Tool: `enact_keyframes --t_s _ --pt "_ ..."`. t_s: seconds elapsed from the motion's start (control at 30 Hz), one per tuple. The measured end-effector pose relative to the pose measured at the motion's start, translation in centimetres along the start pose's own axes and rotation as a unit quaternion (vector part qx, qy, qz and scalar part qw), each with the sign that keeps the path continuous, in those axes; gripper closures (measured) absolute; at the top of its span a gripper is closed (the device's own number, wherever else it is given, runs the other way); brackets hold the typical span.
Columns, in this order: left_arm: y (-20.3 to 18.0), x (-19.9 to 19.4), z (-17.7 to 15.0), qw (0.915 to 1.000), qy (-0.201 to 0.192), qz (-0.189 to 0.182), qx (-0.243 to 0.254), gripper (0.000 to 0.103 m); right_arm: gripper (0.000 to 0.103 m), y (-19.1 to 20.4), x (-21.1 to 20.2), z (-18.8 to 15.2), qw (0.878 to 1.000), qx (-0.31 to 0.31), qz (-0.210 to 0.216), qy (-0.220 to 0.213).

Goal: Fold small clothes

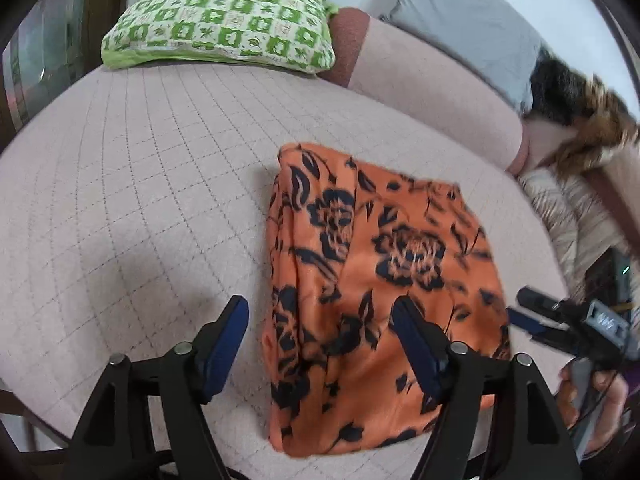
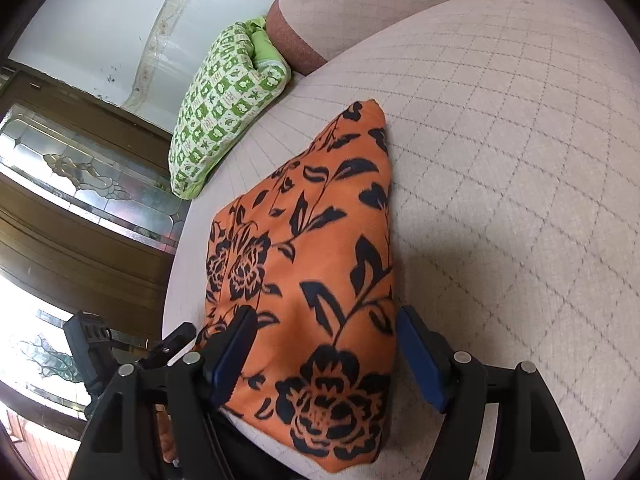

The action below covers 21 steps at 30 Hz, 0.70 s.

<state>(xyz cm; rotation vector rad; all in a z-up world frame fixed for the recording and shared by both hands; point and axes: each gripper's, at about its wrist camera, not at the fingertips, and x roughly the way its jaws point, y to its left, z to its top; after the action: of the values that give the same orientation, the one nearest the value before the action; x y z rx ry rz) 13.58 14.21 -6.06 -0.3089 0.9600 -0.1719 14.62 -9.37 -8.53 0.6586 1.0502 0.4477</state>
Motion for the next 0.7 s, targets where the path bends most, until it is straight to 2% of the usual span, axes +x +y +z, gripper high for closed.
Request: enact_keyframes --t_s 0.07,0.13,0.17,0.23,0.33,0.37,0.4,0.43,0.47,0.57,0.7 --pt "1.7 0.4 0.6 0.9994 -0.003 -0.015 -0.032 0.021 0.025 -0.5 0.4 0.8 1.0 0.01 0.004 -0.004" --pt "2.8 1.7 0.8 0.9985 0.017 -0.025 -0.045 0.021 0.025 -0.9 1.2 1.3 1.0 0.024 0.009 0.001" --pt "3.0 3.0 0.7 0.9979 0.038 -0.034 -0.04 0.021 0.025 -1.1 1.9 1.6 0.999 0.029 0.017 0.008" --pt "2.8 4.5 0.3 0.9974 0.064 -0.025 -0.023 0.021 0.025 -1.2 3.4 1.6 0.999 0.035 0.019 0.026" --pt "2.5 4.7 -0.1 0.9984 0.05 -0.025 0.002 0.021 0.025 -0.8 5.9 0.9 0.998 0.018 0.011 0.062" --pt "2.8 4.6 -0.1 0.998 0.052 -0.035 -0.009 0.03 0.028 -0.5 6.1 0.8 0.998 0.008 0.01 0.058" --pt "3.0 4.6 -0.1 0.9974 0.057 -0.044 -0.011 0.045 0.032 -0.3 6.2 0.7 0.998 0.002 0.007 0.059" --pt "3.0 4.6 0.0 0.9969 0.063 -0.045 -0.012 0.049 0.048 0.0 6.4 0.7 0.998 -0.003 0.0 0.064" --pt "2.9 4.5 0.0 0.9969 0.064 -0.045 -0.006 0.057 0.055 0.1 6.3 0.8 0.998 -0.007 -0.001 0.064" --pt "2.4 3.7 -0.2 0.9976 0.059 -0.036 0.007 0.064 0.064 1.0 5.4 0.9 0.998 -0.03 -0.004 0.055" --pt "2.4 1.6 -0.6 0.9985 0.039 -0.038 0.004 0.068 0.066 2.7 4.1 0.8 0.997 -0.063 0.002 0.04"
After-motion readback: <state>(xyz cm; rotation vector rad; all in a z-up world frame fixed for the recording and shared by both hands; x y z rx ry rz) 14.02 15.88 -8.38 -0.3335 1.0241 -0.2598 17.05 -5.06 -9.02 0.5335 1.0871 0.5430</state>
